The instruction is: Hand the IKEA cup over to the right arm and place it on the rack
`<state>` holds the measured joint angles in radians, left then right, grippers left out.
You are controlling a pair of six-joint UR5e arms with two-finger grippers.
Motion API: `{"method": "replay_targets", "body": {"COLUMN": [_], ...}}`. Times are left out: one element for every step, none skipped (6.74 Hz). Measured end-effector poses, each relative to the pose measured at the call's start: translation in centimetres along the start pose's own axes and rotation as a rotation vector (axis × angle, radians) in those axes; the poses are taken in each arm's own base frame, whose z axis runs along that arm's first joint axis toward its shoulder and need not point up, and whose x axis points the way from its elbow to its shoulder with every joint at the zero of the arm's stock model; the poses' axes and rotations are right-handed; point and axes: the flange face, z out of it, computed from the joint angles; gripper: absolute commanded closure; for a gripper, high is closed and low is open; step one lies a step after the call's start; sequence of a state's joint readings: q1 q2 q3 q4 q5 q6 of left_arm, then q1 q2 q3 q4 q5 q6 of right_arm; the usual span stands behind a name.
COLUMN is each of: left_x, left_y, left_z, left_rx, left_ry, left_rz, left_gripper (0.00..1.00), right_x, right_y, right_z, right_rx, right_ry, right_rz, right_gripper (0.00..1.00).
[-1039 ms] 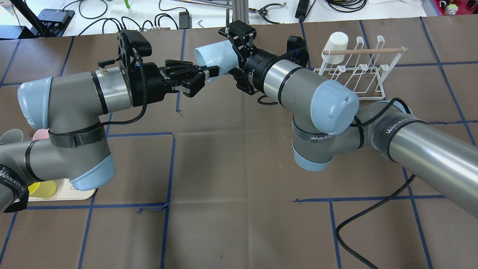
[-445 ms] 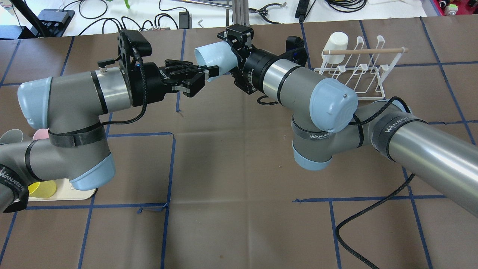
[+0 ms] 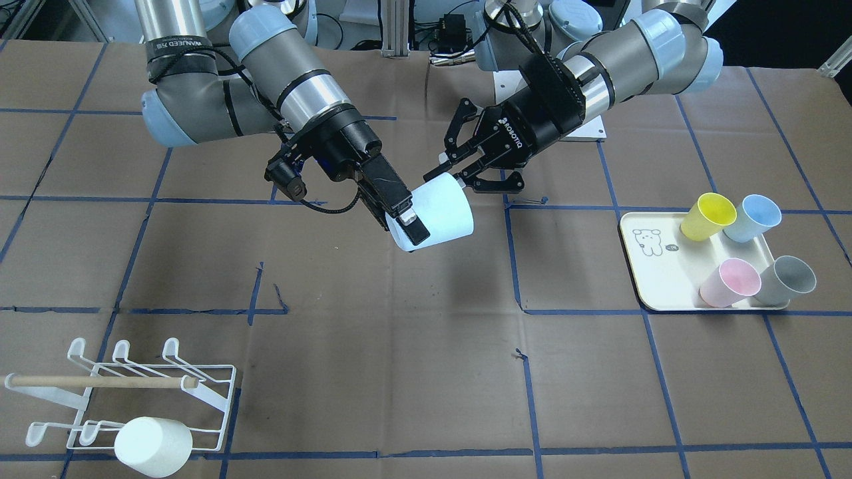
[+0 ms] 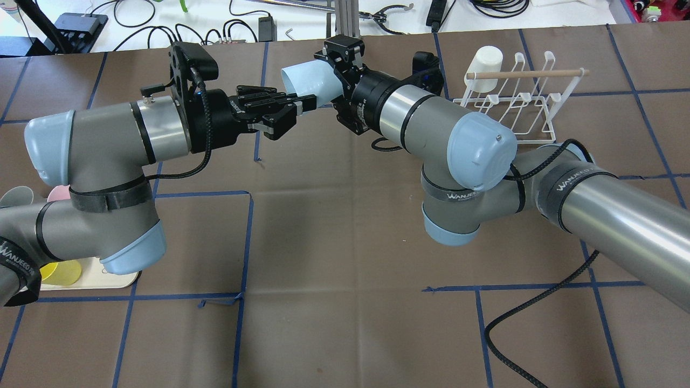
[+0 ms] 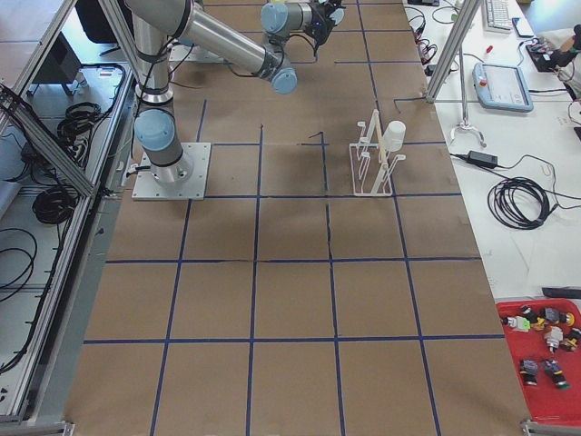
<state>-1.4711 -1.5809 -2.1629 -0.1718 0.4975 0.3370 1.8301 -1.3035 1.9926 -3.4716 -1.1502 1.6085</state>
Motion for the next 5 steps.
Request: {"method": "replay_targets", "body": {"left_x": [-0.1,-0.1,-0.1,-0.1,-0.6], "left_y": [0.0,0.0,-0.1,-0.3,-0.6], "left_z": [0.0,0.1,0.0,-0.4,-1.3], "left_rx": [0.0,-0.001,0.001,0.006,0.016], "left_ry": [-0.001,-0.001,-0.003,-0.01,-0.038], "left_rz": [-0.013,-0.037,-0.063,-0.073,-0.08], "left_gripper": [0.02,0.01,0.01,0.0,0.0], "right_x": [0.0,0.0,0.0,0.0,0.0], "right_y": [0.0,0.0,0.0,0.0,-0.1], "right_z": [0.0,0.0,0.0,0.0,0.1], "right_rx": [-0.001,-0.001,-0.001,-0.001,0.0], "right_ry": [0.0,0.001,0.001,0.002,0.002], "right_rz": [0.0,0.0,0.0,0.0,0.0], "right_gripper": [0.61,0.61,0.62,0.67,0.71]}}
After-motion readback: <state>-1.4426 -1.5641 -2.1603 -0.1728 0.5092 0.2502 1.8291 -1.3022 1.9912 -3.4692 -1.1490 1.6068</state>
